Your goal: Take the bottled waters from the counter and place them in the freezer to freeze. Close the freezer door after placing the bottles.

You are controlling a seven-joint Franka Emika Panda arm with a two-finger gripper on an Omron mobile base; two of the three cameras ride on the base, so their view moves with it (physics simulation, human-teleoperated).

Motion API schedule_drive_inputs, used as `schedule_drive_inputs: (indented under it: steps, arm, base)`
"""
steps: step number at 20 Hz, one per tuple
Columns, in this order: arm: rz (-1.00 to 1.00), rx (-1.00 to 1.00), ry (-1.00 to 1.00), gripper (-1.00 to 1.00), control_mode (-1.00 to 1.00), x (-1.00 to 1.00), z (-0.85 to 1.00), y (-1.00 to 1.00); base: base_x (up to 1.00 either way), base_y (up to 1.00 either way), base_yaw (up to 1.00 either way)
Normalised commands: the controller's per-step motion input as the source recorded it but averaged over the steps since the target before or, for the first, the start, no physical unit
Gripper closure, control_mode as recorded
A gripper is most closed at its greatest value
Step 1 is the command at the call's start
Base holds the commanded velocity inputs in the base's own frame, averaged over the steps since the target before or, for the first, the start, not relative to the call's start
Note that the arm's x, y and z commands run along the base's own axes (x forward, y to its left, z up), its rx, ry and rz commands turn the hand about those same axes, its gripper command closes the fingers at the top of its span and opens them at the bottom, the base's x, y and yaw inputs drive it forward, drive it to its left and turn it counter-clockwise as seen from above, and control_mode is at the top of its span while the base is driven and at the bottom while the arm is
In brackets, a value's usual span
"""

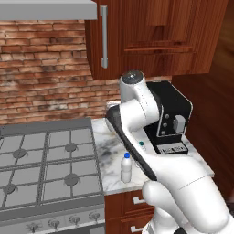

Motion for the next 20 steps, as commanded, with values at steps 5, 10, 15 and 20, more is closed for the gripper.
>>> schedule_drive_inputs:
  steps: [5,10,15,20]
  arm:
    - [-0.59,-0.01,-0.01,-1.00,-1.00,0.00,-0.31,0.91]
    - [-0.59,-0.01,0.00,-1.00,-1.00,0.00,-0.44,0.80]
    - [-0.41,-0.05,-0.07,-1.00,-1.00,0.00,-0.52,0.49]
    - [-0.29,-0.12,-0.13,-1.00,-1.00,0.00,-0.60,0.25]
  base:
    - [0.00,0.00,0.00]
    - [0.00,0.00,0.00]
    - [0.00,0.00,0.00]
    - [0.00,0.00,0.00]
